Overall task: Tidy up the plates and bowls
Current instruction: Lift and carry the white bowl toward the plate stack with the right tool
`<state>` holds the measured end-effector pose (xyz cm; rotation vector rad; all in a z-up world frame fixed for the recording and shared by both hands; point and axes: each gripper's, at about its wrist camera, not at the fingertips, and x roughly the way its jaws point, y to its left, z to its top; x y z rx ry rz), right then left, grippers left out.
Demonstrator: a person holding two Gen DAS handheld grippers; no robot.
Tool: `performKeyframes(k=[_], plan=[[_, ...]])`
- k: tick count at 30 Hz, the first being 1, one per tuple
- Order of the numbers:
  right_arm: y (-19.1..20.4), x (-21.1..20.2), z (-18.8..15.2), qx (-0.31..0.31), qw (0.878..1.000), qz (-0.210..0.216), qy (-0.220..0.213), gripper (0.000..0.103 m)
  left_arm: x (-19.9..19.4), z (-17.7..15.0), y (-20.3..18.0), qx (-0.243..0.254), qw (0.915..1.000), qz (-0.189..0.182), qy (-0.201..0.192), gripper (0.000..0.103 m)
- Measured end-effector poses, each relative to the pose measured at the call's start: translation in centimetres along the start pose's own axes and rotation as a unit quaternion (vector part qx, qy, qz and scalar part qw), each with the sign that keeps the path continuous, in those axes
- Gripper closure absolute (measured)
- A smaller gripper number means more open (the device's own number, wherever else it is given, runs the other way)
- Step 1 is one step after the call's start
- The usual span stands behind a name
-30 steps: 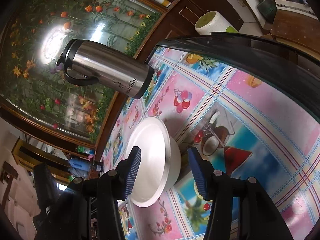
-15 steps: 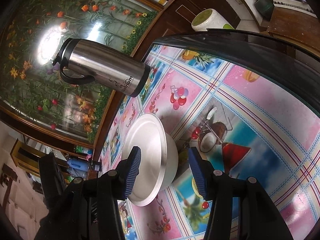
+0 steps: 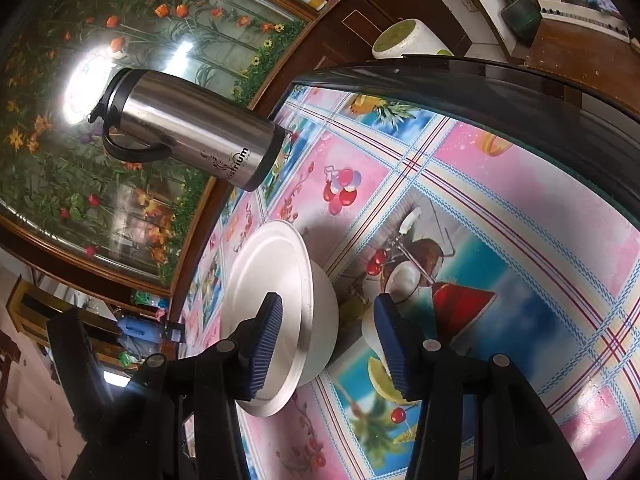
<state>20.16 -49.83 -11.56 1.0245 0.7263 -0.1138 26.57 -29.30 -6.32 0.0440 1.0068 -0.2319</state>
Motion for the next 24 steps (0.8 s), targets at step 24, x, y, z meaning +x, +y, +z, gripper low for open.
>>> performKeyframes(k=[24], plan=[[1.0,1.1,-0.8,-0.043,0.999,-0.011,-0.005,0.090,1.3,-0.6,0.6,0.004,0.9981,-0.062,-0.003,0.092]])
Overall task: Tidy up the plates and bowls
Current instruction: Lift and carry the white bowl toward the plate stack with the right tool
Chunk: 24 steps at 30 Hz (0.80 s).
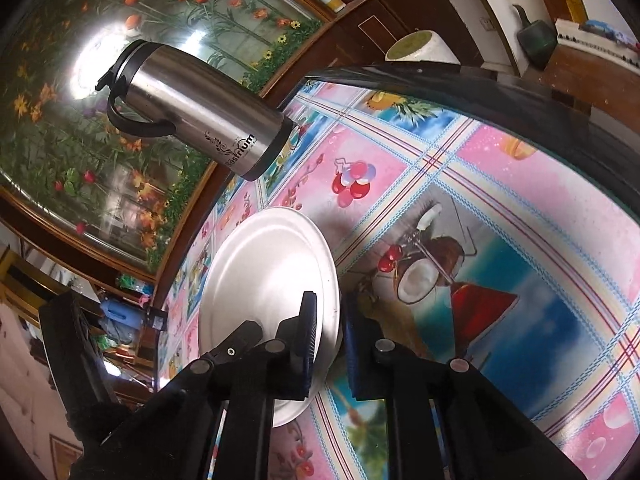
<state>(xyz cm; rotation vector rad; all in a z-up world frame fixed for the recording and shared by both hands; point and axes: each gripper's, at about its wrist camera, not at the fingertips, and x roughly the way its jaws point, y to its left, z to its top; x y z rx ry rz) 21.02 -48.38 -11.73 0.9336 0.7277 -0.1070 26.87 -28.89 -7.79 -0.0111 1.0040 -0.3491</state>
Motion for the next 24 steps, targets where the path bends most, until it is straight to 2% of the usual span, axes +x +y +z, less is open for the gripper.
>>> performKeyframes(k=[7,11,16,24], plan=[[-0.1,0.1,-0.3,0.003,1.000,0.020,0.016,0.090,-0.4,-0.4,1.0,-0.007,0.9997,0.000,0.023,0.092],[0.0,0.5,-0.9,0.009,0.998,0.044,0.040,0.090,-1.3,-2.0,2.7,-0.030,0.9992,0.000,0.028,0.091],[1.6,0.8,-2.6,-0.019,0.997,0.050,0.061,0.091,-3.0,-3.6,5.3,-0.064,0.9973,0.001,0.036,0.091],[3.1,0.6,-5.4,-0.031,0.993,0.062,0.093,0.094,-5.5,-6.1,7.7,-0.075,0.9959,0.001,0.051,0.091]])
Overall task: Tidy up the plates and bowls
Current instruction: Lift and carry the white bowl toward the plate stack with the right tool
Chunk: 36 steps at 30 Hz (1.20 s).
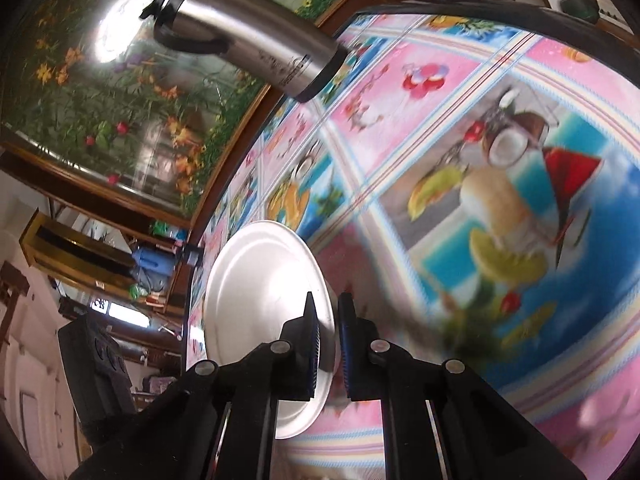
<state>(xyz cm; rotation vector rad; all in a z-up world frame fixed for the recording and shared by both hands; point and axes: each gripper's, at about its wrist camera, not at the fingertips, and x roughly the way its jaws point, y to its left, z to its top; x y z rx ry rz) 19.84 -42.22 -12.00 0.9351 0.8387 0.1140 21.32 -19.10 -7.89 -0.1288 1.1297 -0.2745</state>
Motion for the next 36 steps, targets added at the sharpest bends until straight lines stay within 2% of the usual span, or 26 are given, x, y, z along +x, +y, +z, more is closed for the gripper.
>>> performKeyframes(k=[10,22,36], plan=[[2.0,-1.8,-5.3,-0.017,1.000,0.002,0.013,0.095,-3.6,-3.8,2.3,0.022,0.9995,0.019,-0.008,0.091],[4.6,-4.6,-11.0,-0.064,0.997,0.000,0.032,0.096,-8.1,-8.8,4.9,0.042,0.9977,0.039,-0.036,0.090],[7.2,-6.3,-15.8,-0.100,0.994,0.020,0.050,0.096,-12.4,-13.2,7.8,0.042,0.9944,0.062,-0.074,0.088]])
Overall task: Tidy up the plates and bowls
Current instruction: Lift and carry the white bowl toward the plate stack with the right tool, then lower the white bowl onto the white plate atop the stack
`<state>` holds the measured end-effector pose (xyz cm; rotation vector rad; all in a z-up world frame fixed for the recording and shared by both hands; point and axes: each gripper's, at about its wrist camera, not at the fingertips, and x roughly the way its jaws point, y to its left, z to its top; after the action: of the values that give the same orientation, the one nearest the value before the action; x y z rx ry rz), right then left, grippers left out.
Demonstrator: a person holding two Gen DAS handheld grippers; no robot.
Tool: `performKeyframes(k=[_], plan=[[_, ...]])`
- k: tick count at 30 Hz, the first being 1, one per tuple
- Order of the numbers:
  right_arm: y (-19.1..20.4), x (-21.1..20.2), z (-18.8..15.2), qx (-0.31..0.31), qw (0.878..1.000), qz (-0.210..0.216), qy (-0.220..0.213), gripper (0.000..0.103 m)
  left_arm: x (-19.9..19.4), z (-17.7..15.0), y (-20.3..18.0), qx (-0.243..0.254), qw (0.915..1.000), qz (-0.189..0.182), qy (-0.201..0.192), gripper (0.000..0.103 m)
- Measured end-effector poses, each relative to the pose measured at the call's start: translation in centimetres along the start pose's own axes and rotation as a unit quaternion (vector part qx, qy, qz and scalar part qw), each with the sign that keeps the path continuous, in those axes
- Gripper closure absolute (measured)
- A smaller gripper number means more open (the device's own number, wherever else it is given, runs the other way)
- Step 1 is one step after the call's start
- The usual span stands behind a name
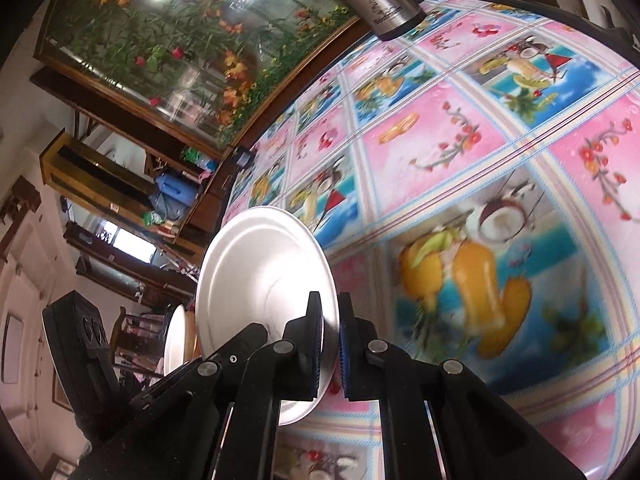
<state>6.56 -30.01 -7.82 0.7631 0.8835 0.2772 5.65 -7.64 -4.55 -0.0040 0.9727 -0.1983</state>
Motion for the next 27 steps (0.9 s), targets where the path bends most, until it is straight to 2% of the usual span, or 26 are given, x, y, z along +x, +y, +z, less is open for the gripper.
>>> performKeyframes(k=[15,27], plan=[[7.6,2.3,-2.9,-0.051,0.998,0.037,0.024,0.096,-4.9,-1.7,7.4,-0.042,0.9965,0.039,-0.061,0.088],[16.0,6.0,-4.5,-0.110,0.990,0.077,0.052,0.096,-8.3,-2.0,14.5,-0.098,0.9871,0.082,-0.097,0.087]])
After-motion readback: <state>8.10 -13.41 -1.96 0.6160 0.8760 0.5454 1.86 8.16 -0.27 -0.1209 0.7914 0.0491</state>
